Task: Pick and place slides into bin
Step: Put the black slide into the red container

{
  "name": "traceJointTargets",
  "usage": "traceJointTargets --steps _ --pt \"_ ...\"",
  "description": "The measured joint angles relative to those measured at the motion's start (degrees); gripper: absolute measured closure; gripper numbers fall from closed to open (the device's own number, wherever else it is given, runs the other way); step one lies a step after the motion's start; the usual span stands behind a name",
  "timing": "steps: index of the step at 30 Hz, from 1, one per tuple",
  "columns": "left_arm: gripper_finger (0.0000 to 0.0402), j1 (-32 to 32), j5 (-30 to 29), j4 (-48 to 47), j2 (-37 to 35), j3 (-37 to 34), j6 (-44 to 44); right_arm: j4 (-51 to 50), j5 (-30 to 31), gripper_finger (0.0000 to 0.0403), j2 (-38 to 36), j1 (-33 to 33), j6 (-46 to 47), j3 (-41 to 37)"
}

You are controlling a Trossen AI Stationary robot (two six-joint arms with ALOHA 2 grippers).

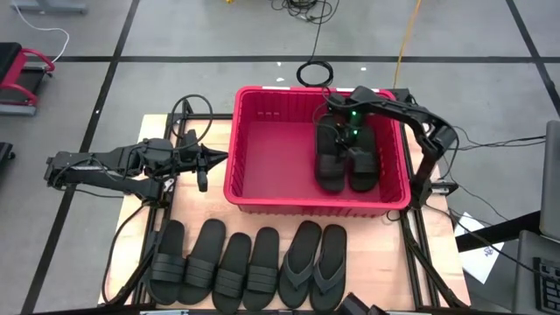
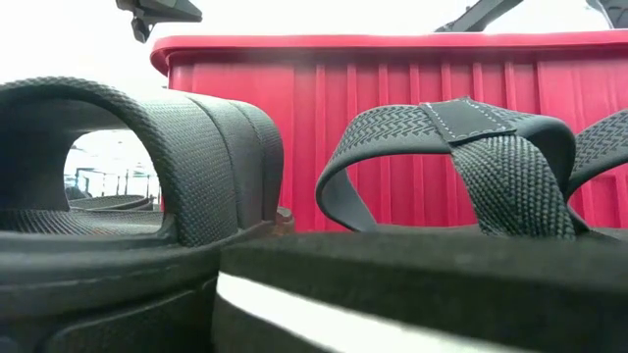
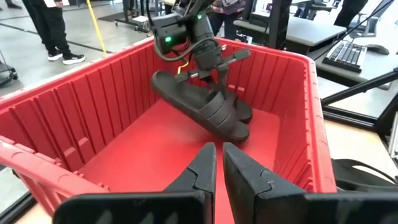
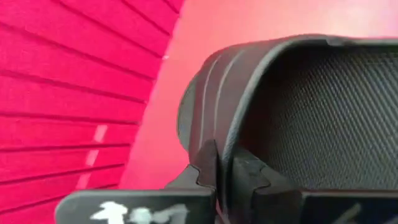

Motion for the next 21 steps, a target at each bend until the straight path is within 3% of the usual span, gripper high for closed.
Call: traceJointTargets --steps 12,21 --pt "0.0376 0.0 0.0 -2.1 0.0 0.0 0.8 -0.2 0.4 0.0400 4.9 -1.5 -0.3 0.0" --pt "0.0376 0.0 -0.3 -2.0 0.0 0.0 1.2 1.8 4.4 0.0400 6.4 -2.6 2.3 0.2"
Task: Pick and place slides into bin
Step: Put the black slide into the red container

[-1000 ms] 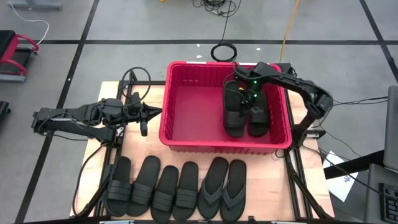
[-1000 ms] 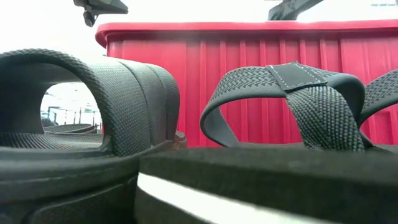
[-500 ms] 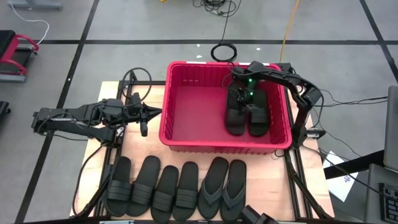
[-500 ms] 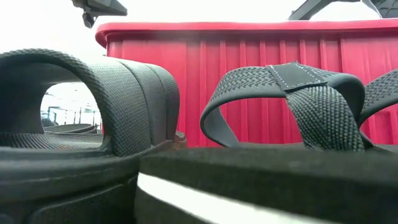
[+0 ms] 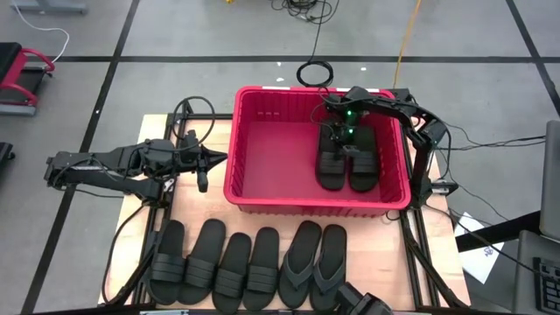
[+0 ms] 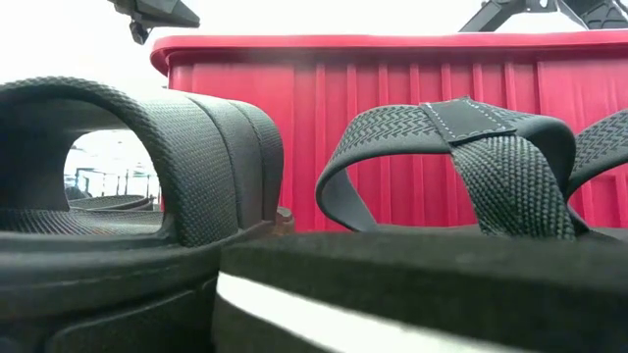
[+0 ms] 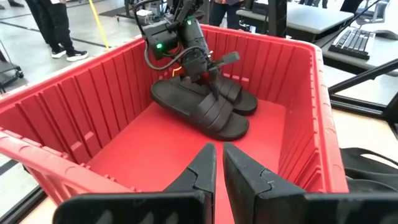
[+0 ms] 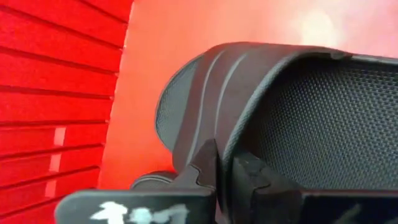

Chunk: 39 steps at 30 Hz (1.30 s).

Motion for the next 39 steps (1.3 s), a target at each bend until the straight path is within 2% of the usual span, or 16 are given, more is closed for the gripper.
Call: traceJointTargets --steps 5,10,14,24,39 --pt "0.0376 0.0 -0.1 0.1 0.0 0.0 0.0 -0.4 1.8 0.0400 0.0 -0.9 3.1 0.0" --pt "0.0376 0.0 -0.1 0.1 0.0 0.0 0.2 -1.6 2.1 0.0400 0.1 -1.1 2.5 -0.1" --pt "0.0376 0.0 -0.2 0.1 0.0 0.0 0.3 -4.3 4.6 0.0400 0.1 -1.1 1.4 -0.2" --pt "0.0376 0.0 -0.2 0.5 0.0 0.0 2.9 -2.5 6.6 0.0399 0.1 -1.1 2.4 -0.2" --pt "0.0376 0.0 -0.1 0.5 0.0 0.0 2.0 2.7 11.9 0.0305 -0.1 -0.2 10.4 -0.2"
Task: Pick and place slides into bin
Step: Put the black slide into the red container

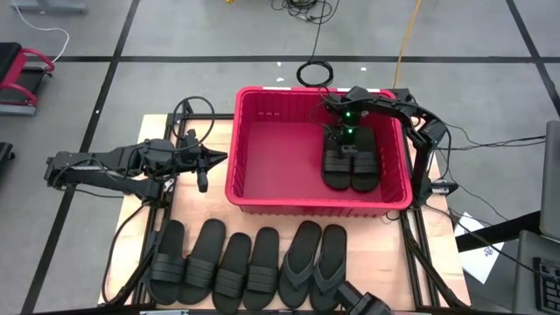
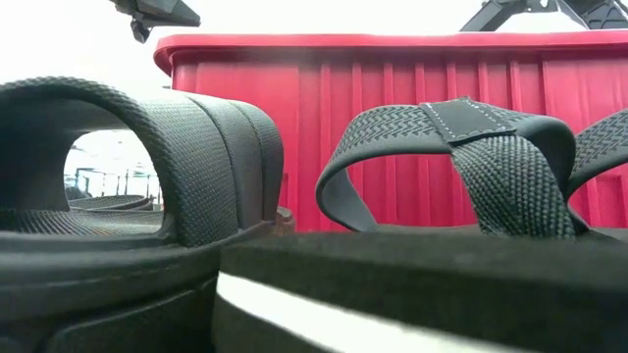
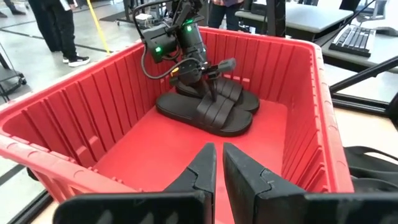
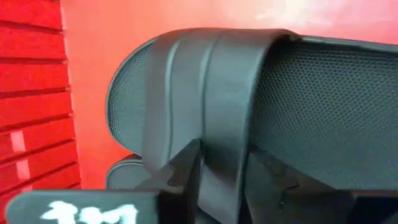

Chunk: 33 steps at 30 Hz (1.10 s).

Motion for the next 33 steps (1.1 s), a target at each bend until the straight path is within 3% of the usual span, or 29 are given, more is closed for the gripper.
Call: traceJointTargets --steps 15,25,33 --pt "0.0376 0.0 0.1 0.0 0.0 0.0 2.5 5.4 4.1 0.0273 -2.9 1.2 7.6 0.0" --pt "0.0376 0.0 0.1 0.0 0.0 0.0 3.0 5.6 2.7 0.0200 -3.5 1.1 8.9 0.0" --pt "0.0376 0.0 0.2 0.0 0.0 0.0 2.9 3.7 9.5 0.0157 -3.9 1.3 9.6 0.0"
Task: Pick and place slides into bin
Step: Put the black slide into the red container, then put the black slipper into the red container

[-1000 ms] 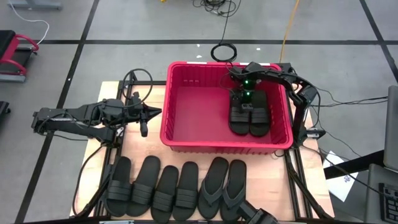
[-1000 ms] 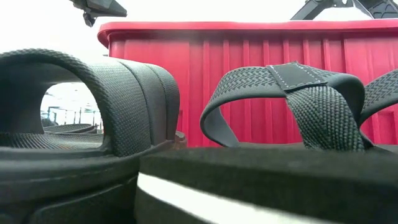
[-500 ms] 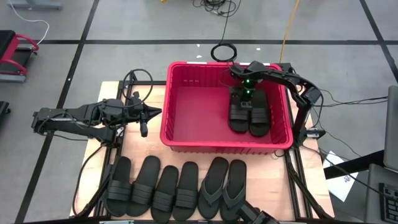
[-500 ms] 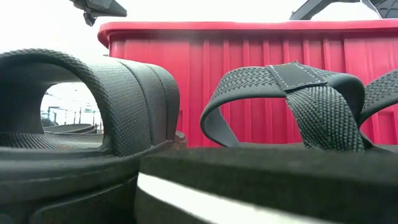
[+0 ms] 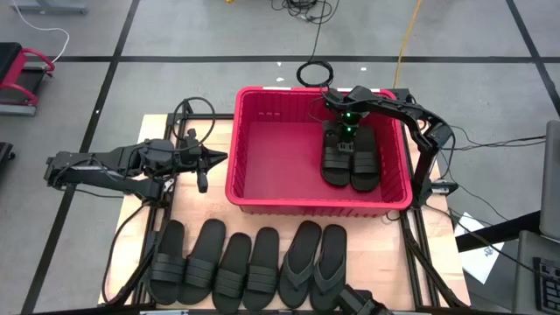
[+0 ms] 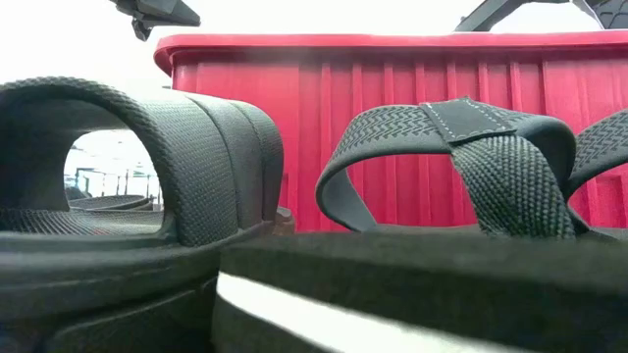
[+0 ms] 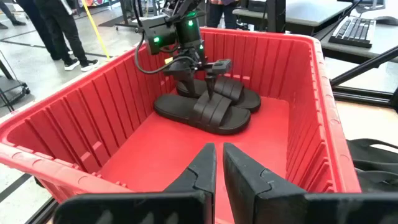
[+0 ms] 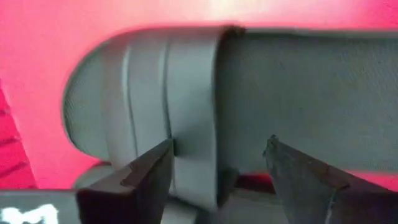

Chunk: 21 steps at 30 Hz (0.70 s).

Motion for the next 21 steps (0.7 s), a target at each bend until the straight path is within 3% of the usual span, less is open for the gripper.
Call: traceJointTargets --steps 12,15,17,21 --pt "0.0376 0.0 0.0 0.0 0.0 0.0 -0.1 0.9 4.7 0.0149 -9.9 0.7 1.2 0.0" --pt "0.0376 0.0 0.0 0.0 0.0 0.0 -0.2 5.0 9.3 0.0161 -15.1 2.1 7.8 0.0" --pt "0.0376 0.0 0.0 0.0 0.0 0.0 -0.4 8.2 5.9 0.0184 -19.6 3.1 12.8 0.0" --pt "0.0376 0.0 0.0 0.4 0.0 0.0 -0.5 19.1 -8.6 0.0269 -30.3 6.6 19.5 0.0"
